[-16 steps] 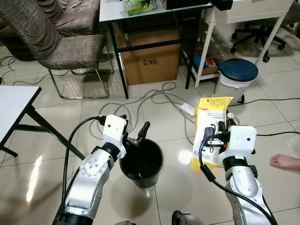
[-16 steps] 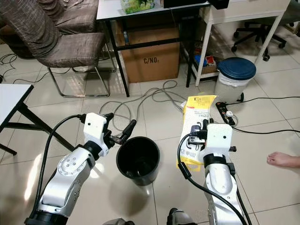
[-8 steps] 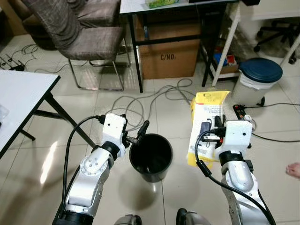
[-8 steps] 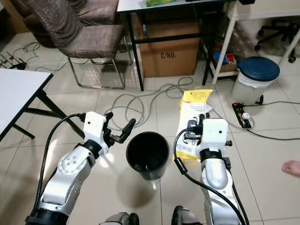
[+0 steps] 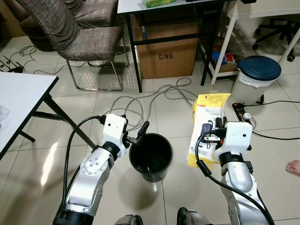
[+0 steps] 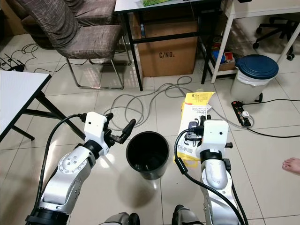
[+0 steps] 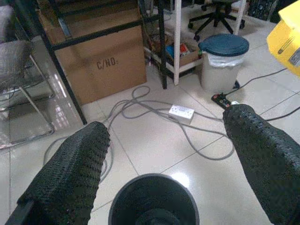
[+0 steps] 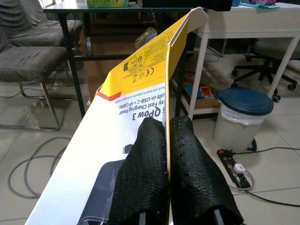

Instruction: Picking trash to rubbish bin

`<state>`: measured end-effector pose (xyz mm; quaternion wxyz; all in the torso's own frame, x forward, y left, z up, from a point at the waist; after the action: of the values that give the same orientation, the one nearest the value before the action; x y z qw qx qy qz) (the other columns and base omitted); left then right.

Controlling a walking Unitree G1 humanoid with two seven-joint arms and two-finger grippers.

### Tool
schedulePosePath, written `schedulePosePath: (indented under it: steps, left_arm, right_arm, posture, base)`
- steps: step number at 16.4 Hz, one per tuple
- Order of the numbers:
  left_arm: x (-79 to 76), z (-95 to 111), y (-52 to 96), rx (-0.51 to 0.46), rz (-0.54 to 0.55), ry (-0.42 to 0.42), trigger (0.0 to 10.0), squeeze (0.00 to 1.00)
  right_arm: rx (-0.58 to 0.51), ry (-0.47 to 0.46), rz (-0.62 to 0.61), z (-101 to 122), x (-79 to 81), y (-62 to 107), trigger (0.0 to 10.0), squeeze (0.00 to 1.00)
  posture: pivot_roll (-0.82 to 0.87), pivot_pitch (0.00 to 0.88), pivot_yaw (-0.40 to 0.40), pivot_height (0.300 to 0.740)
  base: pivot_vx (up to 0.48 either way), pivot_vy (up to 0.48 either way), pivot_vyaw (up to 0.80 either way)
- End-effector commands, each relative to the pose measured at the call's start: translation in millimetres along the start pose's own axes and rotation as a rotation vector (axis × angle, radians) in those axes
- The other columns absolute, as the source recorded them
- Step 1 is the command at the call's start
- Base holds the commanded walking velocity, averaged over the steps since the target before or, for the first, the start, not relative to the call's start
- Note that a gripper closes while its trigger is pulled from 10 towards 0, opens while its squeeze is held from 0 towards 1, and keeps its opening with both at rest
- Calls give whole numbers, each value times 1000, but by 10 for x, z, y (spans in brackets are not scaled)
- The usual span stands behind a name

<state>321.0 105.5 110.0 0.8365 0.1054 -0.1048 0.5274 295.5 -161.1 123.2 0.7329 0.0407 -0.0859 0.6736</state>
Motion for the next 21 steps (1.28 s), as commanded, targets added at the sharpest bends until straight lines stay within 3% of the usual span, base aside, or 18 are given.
schedulePosePath:
  steps: [1,12,15,21]
  left_arm:
    - [26,-29,3,12,3,7,10000,0]
    - [41,-43,15,26,5,-3,10000,0]
    - [31,-31,17,11,0,18,10000,0]
    - [46,-28,30,17,0,0,10000,0]
  right_arm:
    - [-5,-2,-1,-12,10,12,10000,0]
    - [-3,3,5,-28,19,25,10000,0]
    - [-1,0,4,-40,33,31,10000,0]
    - [3,-3,6,-56,49,35,10000,0]
  posture:
    - [-51,157,111,740]
    - [-51,156,112,740]
    - [-49,158,114,740]
    - [-45,164,118,740]
  base:
    - [0,-461,0]
    - [0,0,0]
    - [0,-456,0]
    - [0,0,0]
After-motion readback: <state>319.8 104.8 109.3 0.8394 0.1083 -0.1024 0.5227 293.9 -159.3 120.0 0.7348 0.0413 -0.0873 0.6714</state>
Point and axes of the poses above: a point about 5 cm out from each wrist's last joint towards the gripper, its own y axis pointing back from the gripper into the wrist, its own z axis along the axis of the wrist's last joint, x = y × z, the point moved 4 cm from there along -y, pointing out of the wrist towards the gripper, and after that the axes turned 15 degrees about -y, right-handed, at the moved point
